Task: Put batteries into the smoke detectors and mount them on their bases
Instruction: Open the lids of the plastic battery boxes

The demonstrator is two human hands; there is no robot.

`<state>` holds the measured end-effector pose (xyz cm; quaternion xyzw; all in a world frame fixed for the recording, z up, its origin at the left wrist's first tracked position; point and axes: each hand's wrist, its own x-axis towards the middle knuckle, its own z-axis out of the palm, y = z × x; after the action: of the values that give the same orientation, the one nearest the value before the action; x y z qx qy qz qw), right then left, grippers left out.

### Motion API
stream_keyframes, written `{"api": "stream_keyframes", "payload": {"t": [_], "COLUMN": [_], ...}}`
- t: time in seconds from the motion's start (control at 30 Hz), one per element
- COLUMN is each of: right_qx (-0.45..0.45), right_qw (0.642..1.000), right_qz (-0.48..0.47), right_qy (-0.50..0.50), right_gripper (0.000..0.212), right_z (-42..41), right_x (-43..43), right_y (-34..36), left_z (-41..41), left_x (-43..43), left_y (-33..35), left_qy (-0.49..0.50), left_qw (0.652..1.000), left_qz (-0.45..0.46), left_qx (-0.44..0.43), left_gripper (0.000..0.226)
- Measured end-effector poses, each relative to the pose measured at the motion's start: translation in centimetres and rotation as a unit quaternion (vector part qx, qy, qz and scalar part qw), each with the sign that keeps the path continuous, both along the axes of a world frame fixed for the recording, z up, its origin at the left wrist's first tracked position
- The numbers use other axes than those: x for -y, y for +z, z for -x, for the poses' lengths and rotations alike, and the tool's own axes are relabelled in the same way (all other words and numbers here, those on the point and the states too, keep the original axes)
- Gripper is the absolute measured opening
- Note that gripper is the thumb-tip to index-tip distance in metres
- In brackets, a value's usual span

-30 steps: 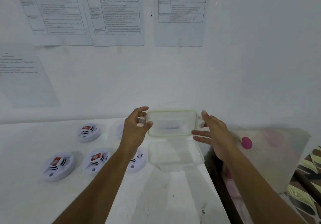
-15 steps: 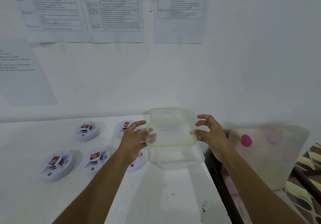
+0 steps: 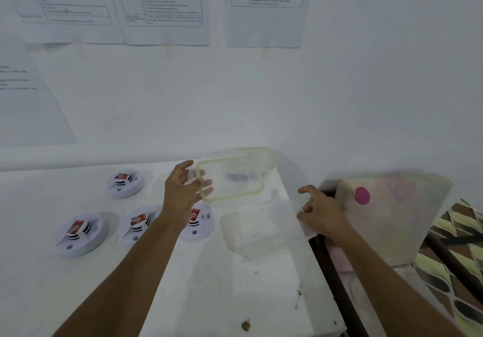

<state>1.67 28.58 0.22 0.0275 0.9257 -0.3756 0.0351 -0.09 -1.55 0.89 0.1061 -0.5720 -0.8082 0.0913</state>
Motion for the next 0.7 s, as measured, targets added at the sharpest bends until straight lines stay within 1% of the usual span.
{"api": "stream_keyframes", "payload": {"t": [0.03, 0.1, 0.2, 0.3, 0.4, 0.53, 0.6, 0.7], "right_qx": [0.005, 0.004, -0.028, -0.034, -0.009, 0.021, 0.031, 0.031], "right_qw": [1.0, 0.997, 0.984, 0.969, 0.966, 0.965, 0.963, 0.965], "right_qz": [0.007, 0.07, 0.174, 0.237, 0.248, 0.251, 0.251, 0.241], "right_qy": [0.008, 0.008, -0.034, -0.065, -0.067, -0.074, -0.089, -0.094], "right_gripper": [0.051, 0.047, 0.04, 0.04, 0.049, 0.054, 0.053, 0.049], "right_z": [-0.3, -0.9, -0.8, 0.1, 1.2, 2.1, 2.4, 2.6], "right_x": [-0.3, -0.9, -1.2, -1.0, -0.9, -0.5, -0.4, 0.0], "right_y": [0.4, 1.1, 2.1, 2.0, 0.2, -1.7, -2.1, -2.4], "left_z": [0.1, 0.0, -0.5, -0.8, -1.0, -0.7, -0.4, -0.2], "left_x": [-0.2, -0.8, -2.5, -4.2, -5.3, -5.7, -5.7, -5.8], "left_y": [-0.1, -0.5, -1.5, -2.5, -3.1, -3.6, -3.9, -4.0], "left_qy": [-0.002, -0.011, -0.042, -0.08, -0.1, -0.103, -0.102, -0.076], "left_qw": [1.0, 1.0, 0.998, 0.995, 0.991, 0.985, 0.982, 0.972], "left_qz": [0.0, -0.001, -0.007, -0.016, -0.002, 0.036, 0.078, 0.187], "left_qx": [0.002, 0.014, 0.038, 0.056, 0.085, 0.132, 0.14, 0.117], "left_gripper": [0.044, 0.045, 0.045, 0.052, 0.055, 0.059, 0.06, 0.055]}}
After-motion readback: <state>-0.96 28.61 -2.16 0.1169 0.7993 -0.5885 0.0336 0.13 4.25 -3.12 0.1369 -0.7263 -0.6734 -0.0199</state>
